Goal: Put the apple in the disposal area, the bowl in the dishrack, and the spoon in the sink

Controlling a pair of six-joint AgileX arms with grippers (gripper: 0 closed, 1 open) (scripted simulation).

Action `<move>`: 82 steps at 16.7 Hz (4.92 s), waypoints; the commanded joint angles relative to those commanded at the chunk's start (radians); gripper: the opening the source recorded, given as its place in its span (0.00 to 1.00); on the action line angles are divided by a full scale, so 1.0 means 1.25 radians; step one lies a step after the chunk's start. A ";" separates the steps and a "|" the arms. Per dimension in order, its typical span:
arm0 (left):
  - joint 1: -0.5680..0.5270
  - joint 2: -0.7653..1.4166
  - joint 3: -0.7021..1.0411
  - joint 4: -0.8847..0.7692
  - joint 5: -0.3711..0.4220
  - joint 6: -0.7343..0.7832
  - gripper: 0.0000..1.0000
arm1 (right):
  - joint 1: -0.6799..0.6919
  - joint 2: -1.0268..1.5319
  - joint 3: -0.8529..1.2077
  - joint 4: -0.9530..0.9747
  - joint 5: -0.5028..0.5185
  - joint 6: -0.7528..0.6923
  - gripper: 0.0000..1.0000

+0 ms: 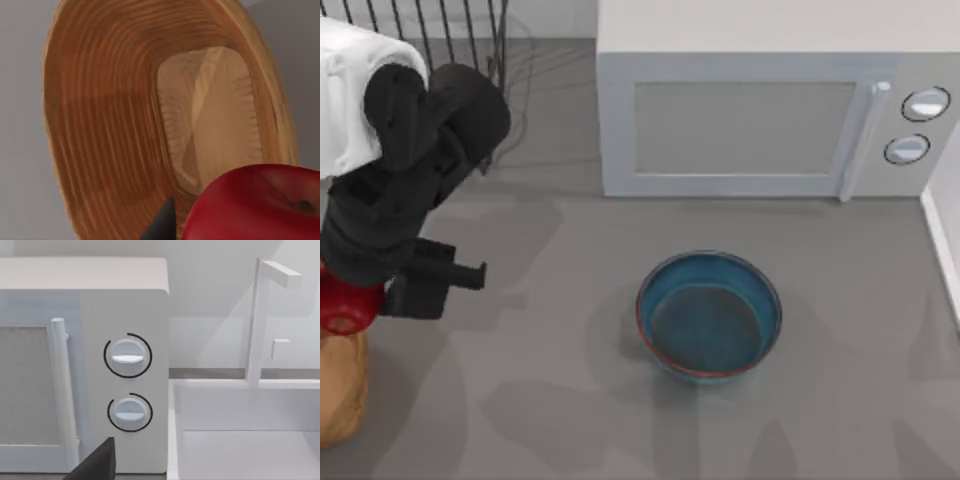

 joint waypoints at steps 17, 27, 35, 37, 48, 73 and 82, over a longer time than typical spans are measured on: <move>0.053 -0.073 -0.184 0.148 -0.159 0.122 0.00 | 0.000 0.000 0.000 0.000 0.000 0.000 1.00; 0.087 -0.071 -0.239 0.222 -0.165 0.170 0.23 | 0.000 0.000 0.000 0.000 0.000 0.000 1.00; 0.087 -0.071 -0.239 0.222 -0.165 0.170 0.83 | 0.000 0.000 0.000 0.000 0.000 0.000 1.00; 0.087 -0.071 -0.239 0.222 -0.165 0.170 0.98 | 0.000 0.000 0.000 0.000 0.000 0.000 1.00; 0.088 -0.080 -0.243 0.226 -0.163 0.172 1.00 | 0.000 0.000 0.000 0.000 0.000 0.000 1.00; 0.381 -1.271 -0.944 1.017 0.373 0.397 1.00 | 0.000 0.000 0.000 0.000 0.000 0.000 1.00; 0.349 -1.202 -0.868 0.971 0.369 0.372 1.00 | 0.000 0.000 0.000 0.000 0.000 0.000 1.00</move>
